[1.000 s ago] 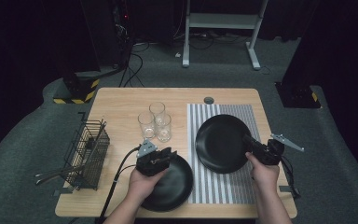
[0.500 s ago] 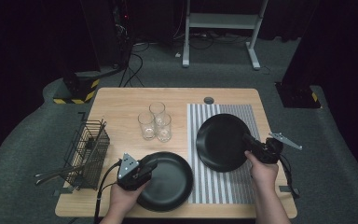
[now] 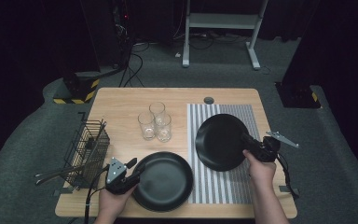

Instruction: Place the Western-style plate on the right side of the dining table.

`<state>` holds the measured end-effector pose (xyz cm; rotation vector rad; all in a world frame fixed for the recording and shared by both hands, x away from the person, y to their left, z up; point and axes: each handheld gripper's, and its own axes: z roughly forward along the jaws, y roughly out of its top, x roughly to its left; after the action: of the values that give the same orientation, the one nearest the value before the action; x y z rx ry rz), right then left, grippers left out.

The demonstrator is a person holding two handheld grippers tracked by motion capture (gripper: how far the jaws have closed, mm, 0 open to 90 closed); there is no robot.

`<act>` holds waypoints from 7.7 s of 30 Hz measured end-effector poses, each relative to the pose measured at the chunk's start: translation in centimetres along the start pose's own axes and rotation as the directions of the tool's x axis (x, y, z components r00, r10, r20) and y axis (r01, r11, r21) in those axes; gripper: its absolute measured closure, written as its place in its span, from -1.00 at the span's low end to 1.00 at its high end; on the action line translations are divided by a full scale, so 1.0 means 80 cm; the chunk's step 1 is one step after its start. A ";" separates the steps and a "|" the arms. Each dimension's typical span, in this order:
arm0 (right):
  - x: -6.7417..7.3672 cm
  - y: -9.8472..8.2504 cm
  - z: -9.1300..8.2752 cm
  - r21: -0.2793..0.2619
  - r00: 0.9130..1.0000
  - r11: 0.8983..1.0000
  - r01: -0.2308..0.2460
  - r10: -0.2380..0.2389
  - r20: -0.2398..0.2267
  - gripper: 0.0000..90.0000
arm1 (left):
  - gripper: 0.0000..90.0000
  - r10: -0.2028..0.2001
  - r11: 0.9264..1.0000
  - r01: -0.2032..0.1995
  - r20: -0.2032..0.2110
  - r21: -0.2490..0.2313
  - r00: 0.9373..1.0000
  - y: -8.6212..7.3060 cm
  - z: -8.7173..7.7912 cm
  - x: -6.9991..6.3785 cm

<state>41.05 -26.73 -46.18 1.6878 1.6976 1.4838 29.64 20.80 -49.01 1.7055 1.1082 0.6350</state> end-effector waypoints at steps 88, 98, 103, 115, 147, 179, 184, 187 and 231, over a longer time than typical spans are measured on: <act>-0.078 -0.046 -0.007 0.092 0.985 0.984 -0.152 0.142 0.099 0.81 | 0.29 -0.005 0.999 0.004 0.024 0.038 1.000 -0.007 0.010 0.002; -0.069 -0.035 -0.018 0.056 0.993 0.995 -0.085 0.080 0.092 0.99 | 0.29 -0.004 0.999 0.003 0.028 0.039 1.000 -0.007 0.010 -0.001; -0.055 -0.034 -0.021 0.051 0.994 0.999 -0.018 0.013 0.113 0.99 | 0.29 -0.005 0.999 0.004 0.027 0.041 1.000 -0.007 0.009 0.001; -0.049 -0.044 -0.048 0.033 0.977 0.996 0.086 -0.091 0.191 0.97 | 0.29 0.003 0.999 -0.004 0.028 0.040 1.000 -0.008 0.010 -0.001; 0.041 -0.108 -0.102 -0.003 0.920 0.939 0.345 -0.338 0.199 0.81 | 0.23 0.059 0.998 -0.059 0.002 0.027 0.998 -0.010 -0.001 -0.003; 0.134 -0.117 -0.044 0.069 0.885 0.883 0.464 -0.465 0.003 0.22 | 0.00 0.110 0.992 -0.107 -0.043 0.067 0.993 -0.012 -0.013 0.001; 0.148 -0.120 -0.036 0.087 0.874 0.871 0.484 -0.486 -0.001 0.17 | -0.06 0.099 0.993 -0.095 -0.054 0.070 0.994 -0.011 -0.013 0.001; 0.154 -0.121 -0.033 0.085 0.872 0.868 0.489 -0.490 -0.016 0.22 | -0.11 0.107 0.991 -0.102 -0.056 0.086 0.993 -0.011 -0.012 -0.001; 0.169 -0.124 0.013 0.086 0.842 0.846 0.527 -0.506 -0.185 0.40 | 0.06 0.116 0.992 -0.114 -0.027 0.056 0.993 0.010 -0.018 0.012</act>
<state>33.19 -12.11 -48.93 1.0459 2.1592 1.2808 29.20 22.18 -47.78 1.8214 1.0627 0.7107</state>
